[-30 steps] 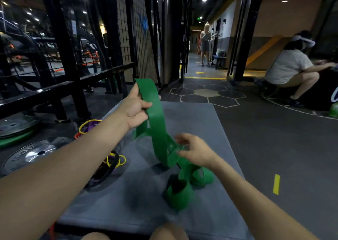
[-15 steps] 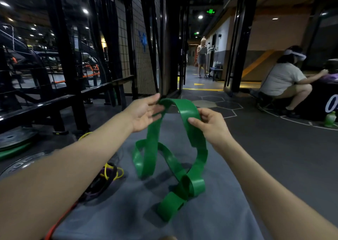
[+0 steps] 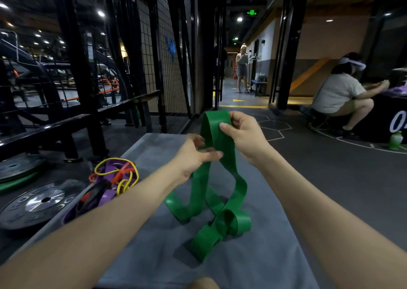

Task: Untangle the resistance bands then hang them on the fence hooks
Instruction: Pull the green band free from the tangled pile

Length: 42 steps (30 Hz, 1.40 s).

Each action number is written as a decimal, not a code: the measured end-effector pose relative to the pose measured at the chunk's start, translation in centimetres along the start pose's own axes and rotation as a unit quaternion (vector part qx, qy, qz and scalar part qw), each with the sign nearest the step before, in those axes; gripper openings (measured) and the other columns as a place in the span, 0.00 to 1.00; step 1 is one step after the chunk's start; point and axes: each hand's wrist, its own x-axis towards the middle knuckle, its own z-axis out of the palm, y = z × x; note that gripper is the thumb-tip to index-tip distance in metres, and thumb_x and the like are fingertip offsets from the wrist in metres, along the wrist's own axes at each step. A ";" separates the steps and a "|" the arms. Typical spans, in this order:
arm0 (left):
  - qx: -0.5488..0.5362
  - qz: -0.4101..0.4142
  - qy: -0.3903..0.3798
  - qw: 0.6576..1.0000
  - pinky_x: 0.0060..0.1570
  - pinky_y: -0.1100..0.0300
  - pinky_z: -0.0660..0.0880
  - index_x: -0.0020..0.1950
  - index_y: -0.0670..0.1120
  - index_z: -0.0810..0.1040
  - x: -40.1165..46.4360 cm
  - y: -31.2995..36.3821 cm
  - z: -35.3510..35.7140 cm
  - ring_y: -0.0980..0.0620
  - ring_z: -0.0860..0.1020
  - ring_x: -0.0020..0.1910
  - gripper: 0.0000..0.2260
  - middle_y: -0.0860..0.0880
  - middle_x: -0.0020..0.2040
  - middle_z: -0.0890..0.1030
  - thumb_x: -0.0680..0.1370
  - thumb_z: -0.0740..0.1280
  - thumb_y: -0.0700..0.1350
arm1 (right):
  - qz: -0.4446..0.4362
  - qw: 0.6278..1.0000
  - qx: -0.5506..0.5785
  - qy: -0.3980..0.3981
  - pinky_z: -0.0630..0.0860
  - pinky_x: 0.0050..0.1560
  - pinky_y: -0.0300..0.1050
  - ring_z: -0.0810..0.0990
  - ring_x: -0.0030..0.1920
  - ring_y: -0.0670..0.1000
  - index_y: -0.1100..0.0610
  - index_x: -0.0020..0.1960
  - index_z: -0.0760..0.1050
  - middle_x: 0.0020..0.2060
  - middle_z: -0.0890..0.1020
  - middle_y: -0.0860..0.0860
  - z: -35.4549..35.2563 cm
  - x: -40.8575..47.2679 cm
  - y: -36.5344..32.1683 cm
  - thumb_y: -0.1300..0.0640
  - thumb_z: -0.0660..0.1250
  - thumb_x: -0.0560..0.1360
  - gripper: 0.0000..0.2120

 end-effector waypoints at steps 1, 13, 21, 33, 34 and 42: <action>0.009 -0.002 -0.034 0.999 0.49 0.64 0.77 0.57 0.41 0.69 -0.2 -0.4 0.2 0.52 0.78 0.51 0.19 0.45 0.56 0.76 0.70 0.71 0.31 | -0.002 1.000 0.007 -0.001 0.79 0.49 0.45 0.79 0.43 0.50 0.59 0.49 0.74 0.41 0.80 0.51 0.1 0.2 -0.1 0.69 0.60 0.77 0.08; 0.080 -0.002 0.095 0.992 0.32 0.67 0.78 0.43 0.42 0.75 1.8 -2.0 -2.6 0.51 0.76 0.38 0.03 0.45 0.41 0.77 0.77 0.65 0.39 | 0.083 0.955 -0.285 -0.007 0.71 0.42 0.43 0.75 0.40 0.50 0.59 0.46 0.74 0.39 0.77 0.51 -1.2 -3.2 7.4 0.55 0.71 0.72 0.09; 0.021 -0.096 0.240 0.966 0.48 0.56 0.76 0.49 0.40 0.75 2.6 -6.5 -5.9 0.48 0.75 0.50 0.03 0.44 0.51 0.75 0.77 0.66 0.38 | 0.174 0.848 -0.410 -0.288 0.74 0.56 0.43 0.77 0.54 0.51 0.59 0.69 0.66 0.57 0.79 0.55 0.5 -9.6 14.4 0.66 0.63 0.70 0.27; -0.090 -0.149 0.237 0.956 0.53 0.55 0.74 0.37 0.41 0.69 2.5 -7.8 -6.5 0.54 0.74 0.38 0.10 0.45 0.40 0.73 0.78 0.62 0.35 | 0.041 0.742 -0.553 -0.377 0.68 0.54 0.48 0.75 0.56 0.59 0.55 0.55 0.75 0.55 0.77 0.56 1.7 -11.5 15.9 0.52 0.64 0.69 0.16; -0.095 -0.151 0.235 0.955 0.53 0.56 0.74 0.37 0.41 0.69 2.4 -7.8 -6.4 0.54 0.74 0.38 0.10 0.45 0.39 0.73 0.78 0.62 0.35 | 0.044 0.741 -0.554 -0.378 0.67 0.54 0.48 0.74 0.56 0.59 0.55 0.57 0.74 0.55 0.77 0.56 1.7 -11.6 15.8 0.52 0.64 0.69 0.17; -0.083 -0.184 0.199 0.959 0.56 0.56 0.74 0.38 0.40 0.69 0.6 -7.7 -6.0 0.53 0.76 0.38 0.09 0.45 0.39 0.75 0.78 0.63 0.34 | 0.104 0.826 -0.495 -0.250 0.75 0.49 0.50 0.78 0.53 0.61 0.57 0.54 0.77 0.52 0.81 0.58 1.8 -11.1 14.5 0.64 0.57 0.72 0.15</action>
